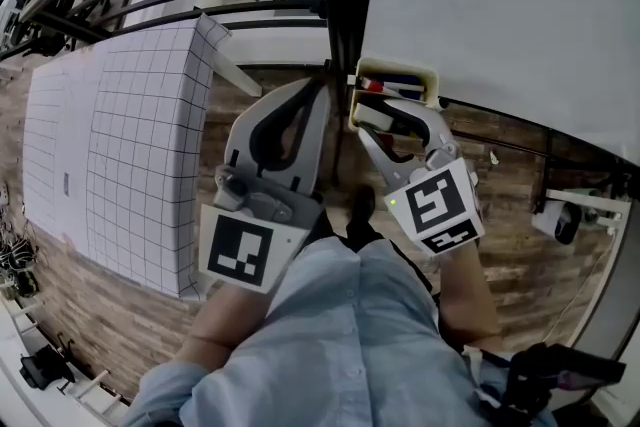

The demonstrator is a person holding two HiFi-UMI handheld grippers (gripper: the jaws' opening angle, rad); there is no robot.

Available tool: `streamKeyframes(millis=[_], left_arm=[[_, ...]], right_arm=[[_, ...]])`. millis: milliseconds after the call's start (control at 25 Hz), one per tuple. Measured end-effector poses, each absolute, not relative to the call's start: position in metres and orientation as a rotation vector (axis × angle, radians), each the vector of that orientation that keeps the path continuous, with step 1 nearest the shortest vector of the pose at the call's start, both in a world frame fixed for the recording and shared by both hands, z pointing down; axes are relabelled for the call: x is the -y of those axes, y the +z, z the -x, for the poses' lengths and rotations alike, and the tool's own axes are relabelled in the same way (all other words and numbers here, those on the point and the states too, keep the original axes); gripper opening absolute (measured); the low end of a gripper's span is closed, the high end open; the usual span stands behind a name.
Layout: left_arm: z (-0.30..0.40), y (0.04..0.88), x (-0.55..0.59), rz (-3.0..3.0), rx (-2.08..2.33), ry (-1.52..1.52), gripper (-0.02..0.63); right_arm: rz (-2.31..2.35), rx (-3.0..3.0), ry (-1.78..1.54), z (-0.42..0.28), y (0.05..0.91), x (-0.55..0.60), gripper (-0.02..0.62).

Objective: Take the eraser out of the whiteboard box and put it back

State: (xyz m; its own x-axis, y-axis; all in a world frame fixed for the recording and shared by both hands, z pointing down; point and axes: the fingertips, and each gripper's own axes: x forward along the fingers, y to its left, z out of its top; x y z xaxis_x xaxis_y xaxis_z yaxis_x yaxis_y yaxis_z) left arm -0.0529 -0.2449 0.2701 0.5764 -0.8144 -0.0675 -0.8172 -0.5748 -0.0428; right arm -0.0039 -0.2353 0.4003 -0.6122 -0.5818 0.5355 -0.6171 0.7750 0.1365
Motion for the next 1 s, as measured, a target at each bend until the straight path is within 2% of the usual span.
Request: streamKeyframes(millis=[320,560,680,800,1000], left_arm=[[0.049,0.264,0.240,2.725,-1.395,0.068,-0.002],[0.040,0.251,0.231,2.698,-1.384,0.099,-0.002],[0.031,0.240,0.223,2.669,-1.368,0.123,-0.002],[0.024,0.232,0.215,2.656,-1.349,0.134,-0.002],[0.015,0.223,0.203,2.638,-1.339,0.151,-0.002]], right_arm=[[-0.898,2.454,0.101,0.004,0.386,0.229,0.160],[-0.989,2.628,0.078,-0.009,0.336,0.220,0.157],[-1.101,2.734,0.034,-0.026,0.300,0.218,0.097],[-1.193,2.815,-0.019,-0.039,0.268,0.212,0.003],[-1.278,2.858,-0.132,-0.054,0.235,0.201,0.002]])
